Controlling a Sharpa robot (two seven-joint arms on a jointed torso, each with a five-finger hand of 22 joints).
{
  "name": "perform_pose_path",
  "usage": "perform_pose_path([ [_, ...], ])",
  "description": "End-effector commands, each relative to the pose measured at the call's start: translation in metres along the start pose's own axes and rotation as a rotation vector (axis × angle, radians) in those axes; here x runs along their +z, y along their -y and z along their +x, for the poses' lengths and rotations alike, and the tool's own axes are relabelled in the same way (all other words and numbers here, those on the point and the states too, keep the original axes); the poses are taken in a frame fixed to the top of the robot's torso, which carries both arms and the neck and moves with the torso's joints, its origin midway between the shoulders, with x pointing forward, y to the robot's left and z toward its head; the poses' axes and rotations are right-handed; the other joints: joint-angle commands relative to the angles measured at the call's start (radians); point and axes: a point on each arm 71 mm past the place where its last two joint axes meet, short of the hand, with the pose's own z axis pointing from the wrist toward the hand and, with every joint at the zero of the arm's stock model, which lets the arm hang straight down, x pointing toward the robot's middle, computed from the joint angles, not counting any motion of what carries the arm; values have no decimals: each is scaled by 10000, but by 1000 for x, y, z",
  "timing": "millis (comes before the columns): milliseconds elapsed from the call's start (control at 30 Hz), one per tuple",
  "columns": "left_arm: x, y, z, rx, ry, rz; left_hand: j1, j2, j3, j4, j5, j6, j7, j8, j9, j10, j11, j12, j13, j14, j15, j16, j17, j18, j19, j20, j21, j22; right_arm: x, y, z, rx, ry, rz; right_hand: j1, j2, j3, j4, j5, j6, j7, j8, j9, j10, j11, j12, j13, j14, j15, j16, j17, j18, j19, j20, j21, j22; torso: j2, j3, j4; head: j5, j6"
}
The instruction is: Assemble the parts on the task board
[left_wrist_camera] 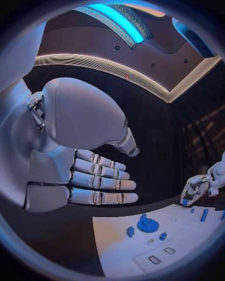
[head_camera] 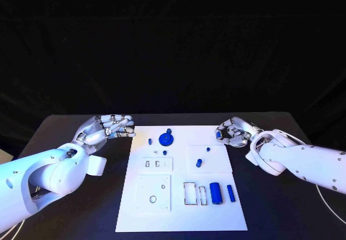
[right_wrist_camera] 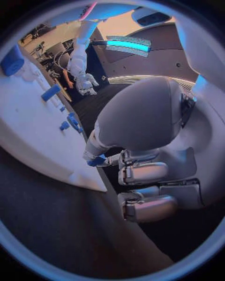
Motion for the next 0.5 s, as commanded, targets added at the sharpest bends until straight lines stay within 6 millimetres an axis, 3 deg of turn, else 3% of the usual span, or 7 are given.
perform_pose_path([
  [33, 1, 1, 2, -48, -178, 64, -38, 85, -4, -43, 12, -68, -5, -44, 12, -61, -24, -21, 10, -59, -1, 54, 8, 27, -69, -31, 37, 15, 1, -7, -4, 224, 354, 333, -7, 117, 102, -29, -30, -19, 29, 29, 79, 1057, -52, 57, 2635, 1000, -89, 56, 2430, -68, 1028, -85, 54, 2631, -22, -14, -22, 0, 17],
  [267, 3, -1, 3, -45, -173, 33, -38, 85, -4, -43, 12, -68, -5, -44, 12, -61, -24, -21, 10, -59, -1, 54, 8, 27, -69, -31, 37, 15, 3, -44, 5, 505, 3, 436, -34, 174, 208, -88, -103, -40, 36, 43, 96, 1057, -48, 57, 2635, 1002, -79, 59, 2440, -68, 1028, -80, 54, 2631, -96, -35, -45, 73, -37],
  [500, 6, -3, 6, -34, -182, -57, -37, 90, 6, -54, 12, -63, -5, -42, 17, -55, -25, -15, 12, -65, -2, 67, 23, 28, -73, -32, 47, 21, 3, -100, 36, 513, -836, -1, -69, 224, 298, -137, -77, -67, 44, 52, 111, 1057, -44, 57, 2635, 992, -72, 46, 2397, -68, 1028, -76, 54, 2631, -160, -57, -32, 213, -110],
])
